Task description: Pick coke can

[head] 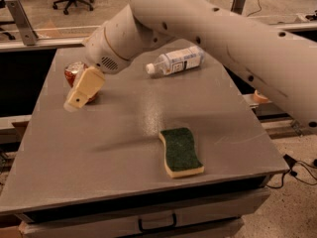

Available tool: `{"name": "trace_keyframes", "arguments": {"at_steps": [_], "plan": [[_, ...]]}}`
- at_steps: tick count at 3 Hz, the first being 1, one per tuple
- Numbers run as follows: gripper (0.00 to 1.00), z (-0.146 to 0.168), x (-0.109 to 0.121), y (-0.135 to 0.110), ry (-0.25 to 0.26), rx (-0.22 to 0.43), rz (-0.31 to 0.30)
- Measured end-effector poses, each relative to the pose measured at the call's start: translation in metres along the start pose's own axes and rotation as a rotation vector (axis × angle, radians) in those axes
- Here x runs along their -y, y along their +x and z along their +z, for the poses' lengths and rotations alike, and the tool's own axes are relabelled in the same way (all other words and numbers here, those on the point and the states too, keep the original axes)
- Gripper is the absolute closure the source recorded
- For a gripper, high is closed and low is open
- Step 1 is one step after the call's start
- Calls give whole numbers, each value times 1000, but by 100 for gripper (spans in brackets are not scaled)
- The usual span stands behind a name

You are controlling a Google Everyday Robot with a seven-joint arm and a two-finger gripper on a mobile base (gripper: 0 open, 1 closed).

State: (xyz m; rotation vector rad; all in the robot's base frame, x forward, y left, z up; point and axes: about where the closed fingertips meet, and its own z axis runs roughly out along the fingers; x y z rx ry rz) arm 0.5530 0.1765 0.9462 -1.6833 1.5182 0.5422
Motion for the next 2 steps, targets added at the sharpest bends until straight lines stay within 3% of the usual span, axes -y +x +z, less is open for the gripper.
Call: {"name": "trace_keyframes", "arguments": {"at_steps": [2], "plan": [[0, 50, 47, 52, 59, 151, 294]]}}
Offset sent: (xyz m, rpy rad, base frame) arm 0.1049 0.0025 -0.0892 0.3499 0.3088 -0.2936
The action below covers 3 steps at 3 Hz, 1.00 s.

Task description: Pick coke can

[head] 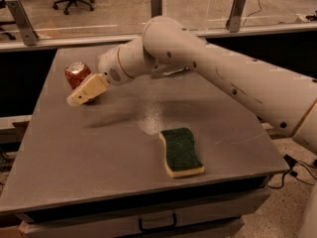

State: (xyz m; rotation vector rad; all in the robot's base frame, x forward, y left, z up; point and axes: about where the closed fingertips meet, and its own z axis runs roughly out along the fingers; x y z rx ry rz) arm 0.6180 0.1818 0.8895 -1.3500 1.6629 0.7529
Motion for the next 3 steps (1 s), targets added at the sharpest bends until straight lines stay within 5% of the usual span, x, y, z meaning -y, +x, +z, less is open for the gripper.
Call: {"name": "trace_keyframes", "arguments": {"at_steps": [1, 2, 3], "plan": [[0, 14, 15, 13, 2, 79, 119], [26, 31, 12, 3, -65, 169, 217], [49, 33, 4, -18, -114, 233, 211]]}}
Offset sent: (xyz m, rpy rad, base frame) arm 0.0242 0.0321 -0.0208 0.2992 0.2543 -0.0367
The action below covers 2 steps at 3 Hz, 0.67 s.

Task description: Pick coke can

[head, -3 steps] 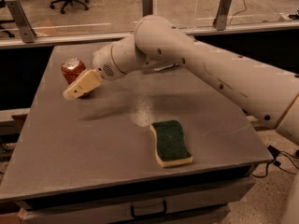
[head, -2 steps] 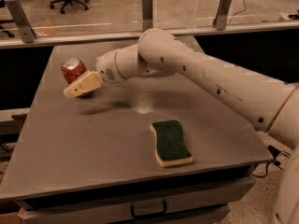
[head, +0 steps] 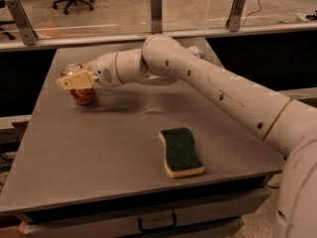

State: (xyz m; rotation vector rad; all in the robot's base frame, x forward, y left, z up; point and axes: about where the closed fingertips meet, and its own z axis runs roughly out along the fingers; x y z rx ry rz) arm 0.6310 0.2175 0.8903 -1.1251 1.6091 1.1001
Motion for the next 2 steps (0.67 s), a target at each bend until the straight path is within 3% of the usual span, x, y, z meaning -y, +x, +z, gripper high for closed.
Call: {"name": "trace_keyframes", "arguments": {"at_steps": [1, 2], "plan": [[73, -10, -15, -32, -30, 56, -68], [96, -36, -25, -70, -22, 107, -171]]}}
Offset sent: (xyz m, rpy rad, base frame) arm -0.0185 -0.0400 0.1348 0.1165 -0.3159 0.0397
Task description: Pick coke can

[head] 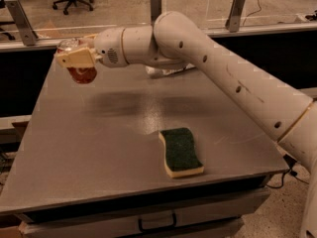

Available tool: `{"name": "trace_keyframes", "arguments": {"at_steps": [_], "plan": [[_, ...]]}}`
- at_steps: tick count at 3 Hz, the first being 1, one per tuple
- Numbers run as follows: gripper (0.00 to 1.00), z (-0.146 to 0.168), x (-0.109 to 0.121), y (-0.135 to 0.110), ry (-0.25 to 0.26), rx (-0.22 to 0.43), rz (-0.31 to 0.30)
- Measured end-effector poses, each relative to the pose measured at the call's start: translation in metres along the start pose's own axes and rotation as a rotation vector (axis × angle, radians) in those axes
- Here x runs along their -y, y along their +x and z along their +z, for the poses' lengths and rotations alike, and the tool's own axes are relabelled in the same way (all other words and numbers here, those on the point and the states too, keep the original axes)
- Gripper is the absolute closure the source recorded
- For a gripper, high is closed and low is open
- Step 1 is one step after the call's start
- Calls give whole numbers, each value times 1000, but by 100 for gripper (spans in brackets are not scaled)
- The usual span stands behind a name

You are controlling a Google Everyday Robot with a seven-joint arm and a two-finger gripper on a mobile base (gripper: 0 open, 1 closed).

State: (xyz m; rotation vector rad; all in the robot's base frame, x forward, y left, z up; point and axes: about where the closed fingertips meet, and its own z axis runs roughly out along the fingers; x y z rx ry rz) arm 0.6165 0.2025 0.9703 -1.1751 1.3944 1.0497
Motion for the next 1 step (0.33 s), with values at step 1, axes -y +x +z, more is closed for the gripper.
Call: {"name": "trace_keyframes", "arguments": {"at_steps": [1], "plan": [[100, 1, -1, -1, -2, 1, -4]]}}
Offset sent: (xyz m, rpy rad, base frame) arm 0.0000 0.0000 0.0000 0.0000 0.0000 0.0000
